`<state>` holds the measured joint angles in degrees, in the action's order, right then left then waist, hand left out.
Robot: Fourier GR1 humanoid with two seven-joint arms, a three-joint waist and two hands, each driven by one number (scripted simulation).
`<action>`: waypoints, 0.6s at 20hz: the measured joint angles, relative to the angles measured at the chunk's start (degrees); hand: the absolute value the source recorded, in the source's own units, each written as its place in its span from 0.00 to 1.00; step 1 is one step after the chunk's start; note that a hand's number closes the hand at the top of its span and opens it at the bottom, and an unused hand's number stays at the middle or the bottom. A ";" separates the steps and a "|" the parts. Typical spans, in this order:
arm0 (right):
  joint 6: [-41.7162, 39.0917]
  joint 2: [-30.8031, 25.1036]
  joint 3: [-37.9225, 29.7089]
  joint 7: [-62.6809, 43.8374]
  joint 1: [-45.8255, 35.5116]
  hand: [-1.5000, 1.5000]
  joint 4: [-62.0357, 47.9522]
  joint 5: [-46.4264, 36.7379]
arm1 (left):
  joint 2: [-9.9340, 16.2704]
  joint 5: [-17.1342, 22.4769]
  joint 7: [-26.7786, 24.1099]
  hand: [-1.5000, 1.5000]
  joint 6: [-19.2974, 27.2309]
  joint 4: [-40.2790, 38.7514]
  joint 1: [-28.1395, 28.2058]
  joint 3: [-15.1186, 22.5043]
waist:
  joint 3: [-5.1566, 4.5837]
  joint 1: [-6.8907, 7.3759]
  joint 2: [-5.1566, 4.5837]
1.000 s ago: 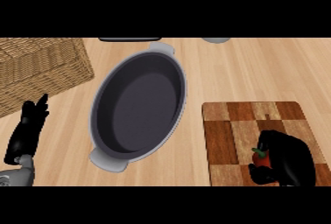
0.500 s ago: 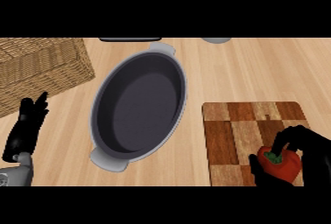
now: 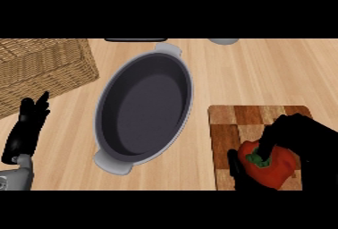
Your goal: Pick the bell pepper from the cutting board and place it in the pot
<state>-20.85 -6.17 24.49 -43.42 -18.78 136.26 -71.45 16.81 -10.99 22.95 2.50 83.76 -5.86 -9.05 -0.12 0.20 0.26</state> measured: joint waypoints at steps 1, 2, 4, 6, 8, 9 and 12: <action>-1.46 1.31 0.12 -1.12 -2.60 1.00 -0.90 -0.01 | 0.31 0.10 0.08 0.50 -0.22 -0.44 -0.59 -0.36 | 0.00 0.01 -0.03; -2.67 2.35 0.57 -3.18 -5.64 1.00 -1.76 0.64 | 0.51 0.17 0.31 0.50 -0.43 -0.19 -0.67 -0.47 | 0.01 0.13 -0.05; -3.86 3.78 0.62 -6.86 -11.92 1.00 -5.07 2.88 | -0.20 -0.46 0.21 0.50 0.01 -0.47 -0.79 0.15 | 0.00 0.35 -0.10; -3.38 4.60 0.79 -9.42 -17.45 1.00 -9.19 5.34 | -0.89 -0.78 0.01 0.50 0.32 -0.63 -1.05 0.63 | 0.00 0.52 -0.14; -2.90 5.06 0.71 -11.60 -22.05 1.00 -12.91 8.10 | -0.29 -0.36 0.41 0.50 -0.32 -0.55 -1.36 0.13 | -0.01 0.67 -0.13; -2.30 5.22 0.70 -12.65 -24.06 1.00 -15.25 9.22 | -0.47 -0.36 0.35 0.50 -0.34 -0.48 -1.20 0.23 | -0.01 0.79 -0.14; -0.39 5.54 -0.43 -14.65 -29.44 1.00 -22.24 13.10 | -0.53 -0.83 0.87 0.50 -0.23 -0.02 -1.57 0.49 | 0.01 0.97 -0.20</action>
<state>-21.23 -0.63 24.07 -58.08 -48.22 114.01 -58.35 16.29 -11.82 23.82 2.27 83.74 -7.43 -8.55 -0.11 1.16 0.06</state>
